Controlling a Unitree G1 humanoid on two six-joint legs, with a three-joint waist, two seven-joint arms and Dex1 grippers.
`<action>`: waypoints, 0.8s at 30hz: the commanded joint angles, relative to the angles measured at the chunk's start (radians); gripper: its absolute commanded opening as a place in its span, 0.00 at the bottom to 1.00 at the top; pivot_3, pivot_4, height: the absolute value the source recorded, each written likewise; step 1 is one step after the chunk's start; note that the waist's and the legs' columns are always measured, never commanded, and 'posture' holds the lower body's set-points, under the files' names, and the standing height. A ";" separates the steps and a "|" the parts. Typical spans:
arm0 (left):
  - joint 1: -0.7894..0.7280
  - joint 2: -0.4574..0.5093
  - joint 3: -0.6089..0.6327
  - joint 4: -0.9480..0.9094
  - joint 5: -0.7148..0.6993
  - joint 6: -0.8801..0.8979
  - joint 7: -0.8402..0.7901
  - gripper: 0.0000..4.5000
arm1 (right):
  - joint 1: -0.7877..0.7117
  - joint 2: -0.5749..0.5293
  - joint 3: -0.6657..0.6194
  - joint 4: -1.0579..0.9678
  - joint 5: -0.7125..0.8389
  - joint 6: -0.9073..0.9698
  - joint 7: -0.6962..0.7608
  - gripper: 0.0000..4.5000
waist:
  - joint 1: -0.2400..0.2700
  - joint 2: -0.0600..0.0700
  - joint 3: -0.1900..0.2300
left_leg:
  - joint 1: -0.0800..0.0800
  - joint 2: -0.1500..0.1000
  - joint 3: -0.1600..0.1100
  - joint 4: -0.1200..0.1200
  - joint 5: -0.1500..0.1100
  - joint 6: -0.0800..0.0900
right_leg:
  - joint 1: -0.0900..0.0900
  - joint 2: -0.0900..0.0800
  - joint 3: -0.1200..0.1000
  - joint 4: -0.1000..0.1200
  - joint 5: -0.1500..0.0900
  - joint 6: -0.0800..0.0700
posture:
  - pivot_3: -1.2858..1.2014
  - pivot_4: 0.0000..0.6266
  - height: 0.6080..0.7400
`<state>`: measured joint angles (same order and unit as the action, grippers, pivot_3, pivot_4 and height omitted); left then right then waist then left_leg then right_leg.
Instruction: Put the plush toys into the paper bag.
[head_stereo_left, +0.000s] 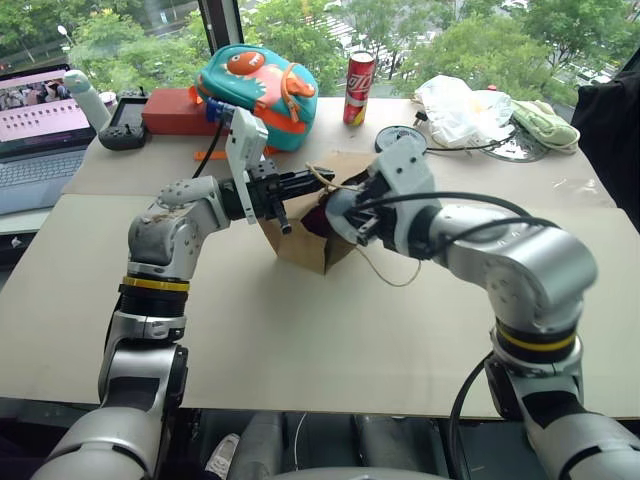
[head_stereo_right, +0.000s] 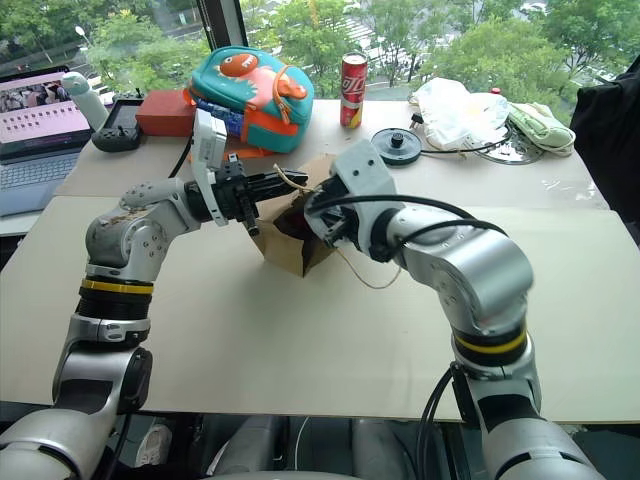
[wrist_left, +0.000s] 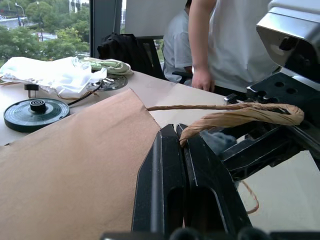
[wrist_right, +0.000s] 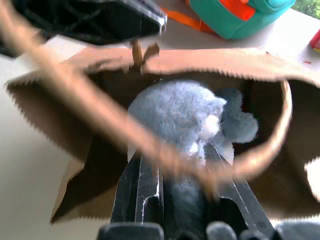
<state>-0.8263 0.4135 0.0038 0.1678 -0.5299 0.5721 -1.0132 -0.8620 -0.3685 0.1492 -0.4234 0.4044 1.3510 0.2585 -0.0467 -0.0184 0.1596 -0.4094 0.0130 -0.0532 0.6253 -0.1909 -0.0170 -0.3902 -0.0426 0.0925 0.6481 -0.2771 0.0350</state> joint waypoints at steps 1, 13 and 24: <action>-0.027 0.002 0.009 -0.020 -0.002 -0.015 -0.003 0.00 | -0.051 0.025 -0.015 0.030 -0.024 -0.079 0.000 0.52 | 0.001 0.000 0.000 | 0.000 0.000 0.000 0.000 0.000 0.000 | 0.000 0.000 0.000 0.000 0.000 0.000 | 0.52 0.24 0.99; -0.027 0.002 0.010 -0.015 -0.002 -0.017 -0.004 0.00 | -0.018 -0.007 -0.042 -0.018 -0.028 -0.048 0.004 0.99 | 0.002 0.000 0.000 | -0.002 0.000 -0.001 0.000 0.000 0.000 | 0.000 0.000 -0.001 0.000 0.000 0.000 | 0.52 0.24 0.99; -0.032 0.001 0.009 -0.009 0.000 -0.020 -0.008 0.00 | 0.228 -0.240 -0.104 -0.180 0.044 -0.032 0.141 0.99 | 0.004 0.000 0.000 | -0.004 -0.001 -0.002 0.000 0.000 0.000 | 0.000 -0.001 -0.002 -0.001 0.000 0.000 | 0.52 0.24 0.99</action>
<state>-0.8313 0.4130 0.0034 0.1763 -0.5290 0.5714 -1.0161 -0.6541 -0.5998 0.0591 -0.5451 0.4230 1.3344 0.3767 -0.0427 -0.0183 0.1596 -0.4128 0.0125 -0.0546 0.6253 -0.1911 -0.0166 -0.3905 -0.0432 0.0910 0.6471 -0.2770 0.0348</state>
